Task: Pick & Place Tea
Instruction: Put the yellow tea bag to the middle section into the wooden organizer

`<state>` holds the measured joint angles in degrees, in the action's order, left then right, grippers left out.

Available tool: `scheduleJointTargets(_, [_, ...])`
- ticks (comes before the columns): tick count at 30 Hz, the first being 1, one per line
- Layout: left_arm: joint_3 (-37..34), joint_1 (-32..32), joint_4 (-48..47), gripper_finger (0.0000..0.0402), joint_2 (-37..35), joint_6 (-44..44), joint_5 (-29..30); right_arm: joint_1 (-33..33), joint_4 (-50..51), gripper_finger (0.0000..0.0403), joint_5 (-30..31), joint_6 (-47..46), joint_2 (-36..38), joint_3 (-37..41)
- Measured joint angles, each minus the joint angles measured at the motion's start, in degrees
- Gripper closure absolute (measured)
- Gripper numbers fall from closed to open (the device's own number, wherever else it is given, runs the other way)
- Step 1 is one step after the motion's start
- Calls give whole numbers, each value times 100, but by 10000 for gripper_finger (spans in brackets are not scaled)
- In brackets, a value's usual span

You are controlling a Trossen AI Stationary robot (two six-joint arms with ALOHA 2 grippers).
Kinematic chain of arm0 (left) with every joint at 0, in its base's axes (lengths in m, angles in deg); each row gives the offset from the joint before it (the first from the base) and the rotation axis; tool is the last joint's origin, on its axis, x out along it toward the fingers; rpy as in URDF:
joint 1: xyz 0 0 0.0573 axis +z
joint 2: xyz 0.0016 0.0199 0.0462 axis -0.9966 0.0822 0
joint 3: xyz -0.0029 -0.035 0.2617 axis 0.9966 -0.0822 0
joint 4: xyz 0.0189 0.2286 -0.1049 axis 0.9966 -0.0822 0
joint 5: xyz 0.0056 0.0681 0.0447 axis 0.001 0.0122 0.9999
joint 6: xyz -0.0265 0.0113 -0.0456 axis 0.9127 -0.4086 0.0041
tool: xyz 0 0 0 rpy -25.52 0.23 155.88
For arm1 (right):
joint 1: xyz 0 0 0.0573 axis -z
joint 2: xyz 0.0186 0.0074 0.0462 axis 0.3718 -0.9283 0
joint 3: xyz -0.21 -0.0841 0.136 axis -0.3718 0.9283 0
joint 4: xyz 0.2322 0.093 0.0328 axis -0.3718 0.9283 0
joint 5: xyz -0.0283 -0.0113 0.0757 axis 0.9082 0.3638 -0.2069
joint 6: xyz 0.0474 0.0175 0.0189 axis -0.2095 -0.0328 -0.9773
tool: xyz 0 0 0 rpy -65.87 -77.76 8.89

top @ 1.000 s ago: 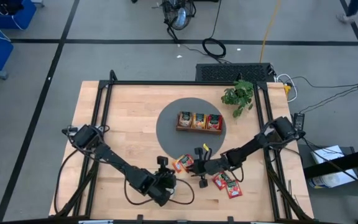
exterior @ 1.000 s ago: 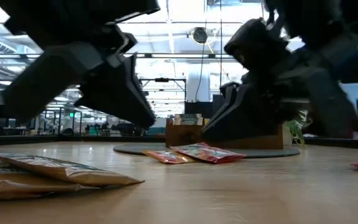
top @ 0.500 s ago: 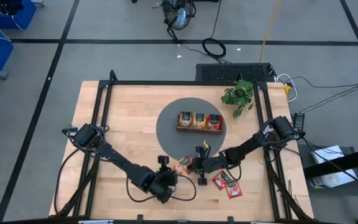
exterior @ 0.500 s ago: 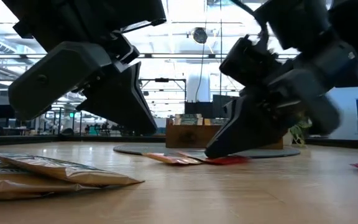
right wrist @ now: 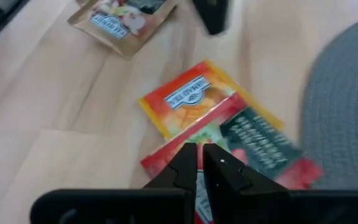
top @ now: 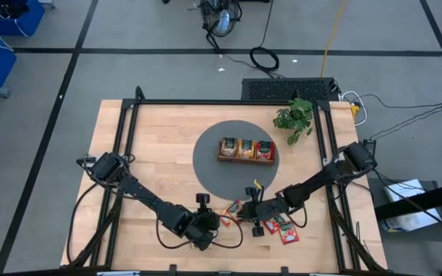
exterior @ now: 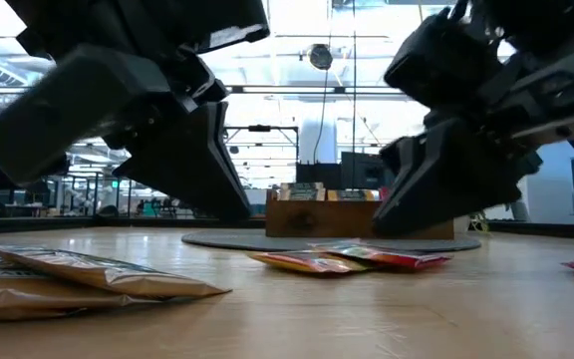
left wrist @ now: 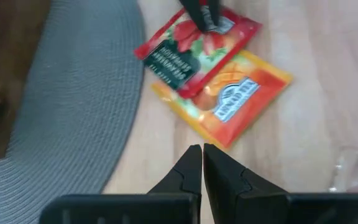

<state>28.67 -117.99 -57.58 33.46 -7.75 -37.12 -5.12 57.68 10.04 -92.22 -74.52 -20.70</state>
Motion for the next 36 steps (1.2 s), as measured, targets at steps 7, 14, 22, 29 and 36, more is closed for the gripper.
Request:
scheduleJointTargets(7, [0,-2,112,380,2,-159,-230,-131,412,387,577,-178,151,4])
scheduleJointTargets(14, [0,0,119,380,2,-159,-214,-25,939,387,775,-701,148,4])
scheduleJointTargets(22, [0,0,146,380,2,-159,-238,23,1464,387,1018,-1291,157,-11])
scheduleJointTargets(29, [0,1,296,380,3,-181,-326,23,1858,400,1268,-1511,242,-15])
scheduleJointTargets(36, [0,11,420,380,4,-326,-505,5,2436,400,1297,-2006,437,-10])
